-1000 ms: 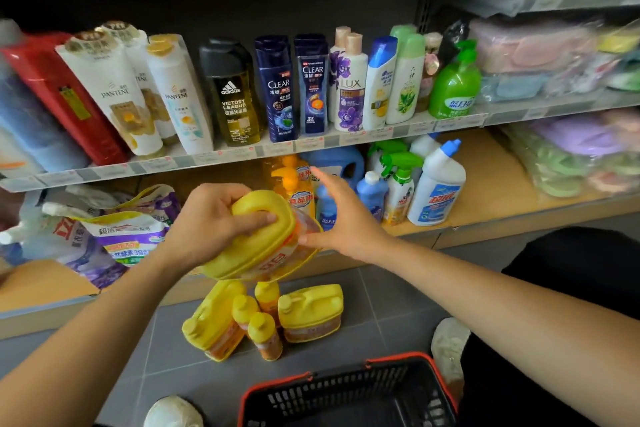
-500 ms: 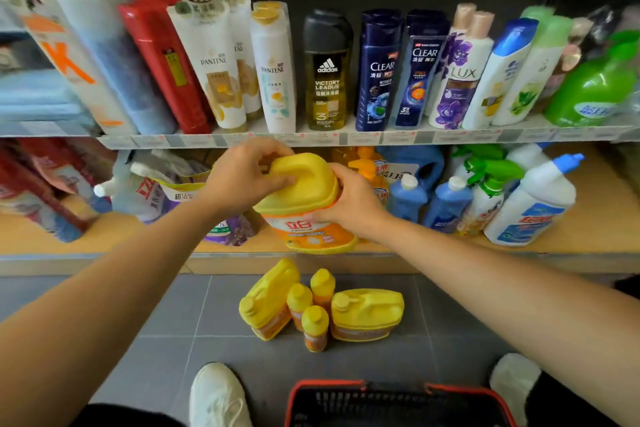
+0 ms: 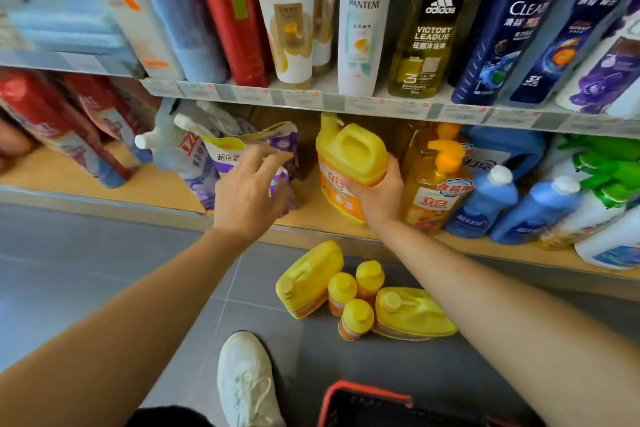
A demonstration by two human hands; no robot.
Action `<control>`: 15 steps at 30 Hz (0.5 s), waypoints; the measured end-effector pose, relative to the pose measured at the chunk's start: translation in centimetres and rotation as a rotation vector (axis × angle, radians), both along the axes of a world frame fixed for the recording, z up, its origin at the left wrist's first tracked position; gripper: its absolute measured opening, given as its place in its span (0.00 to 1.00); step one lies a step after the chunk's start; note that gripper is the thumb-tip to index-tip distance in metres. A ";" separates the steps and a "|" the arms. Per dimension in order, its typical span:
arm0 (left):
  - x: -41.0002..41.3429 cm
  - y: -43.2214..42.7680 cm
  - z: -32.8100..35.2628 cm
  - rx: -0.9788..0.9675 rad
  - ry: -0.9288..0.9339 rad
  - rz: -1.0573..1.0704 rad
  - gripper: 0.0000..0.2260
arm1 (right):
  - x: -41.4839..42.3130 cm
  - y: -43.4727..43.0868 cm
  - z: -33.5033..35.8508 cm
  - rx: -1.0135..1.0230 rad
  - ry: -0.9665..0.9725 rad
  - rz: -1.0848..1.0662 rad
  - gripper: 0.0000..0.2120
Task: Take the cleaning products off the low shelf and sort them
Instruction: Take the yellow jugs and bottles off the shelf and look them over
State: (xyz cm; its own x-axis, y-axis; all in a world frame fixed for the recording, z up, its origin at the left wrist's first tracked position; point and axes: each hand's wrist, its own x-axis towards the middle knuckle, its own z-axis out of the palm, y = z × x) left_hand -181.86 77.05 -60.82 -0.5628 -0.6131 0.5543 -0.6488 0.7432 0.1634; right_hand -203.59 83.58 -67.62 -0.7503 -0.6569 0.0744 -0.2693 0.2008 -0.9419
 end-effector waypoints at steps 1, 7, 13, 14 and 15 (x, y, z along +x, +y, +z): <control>0.6 -0.5 0.1 -0.042 -0.021 0.030 0.16 | -0.1 -0.6 -0.4 -0.007 -0.021 -0.028 0.41; 3.3 -3.1 2.0 -0.018 -0.164 0.154 0.20 | -0.2 -4.6 -0.8 0.243 -0.003 -0.164 0.48; 5.3 -6.0 4.2 0.034 -0.229 0.071 0.09 | -0.8 -5.4 -2.2 0.276 -0.498 -0.261 0.32; 5.5 -6.2 4.3 0.047 -0.247 0.049 0.09 | -0.9 -5.2 -2.5 0.223 -0.565 -0.227 0.25; 5.6 -6.3 4.4 0.060 -0.257 0.032 0.09 | -0.9 -5.0 -2.6 0.171 -0.613 -0.226 0.19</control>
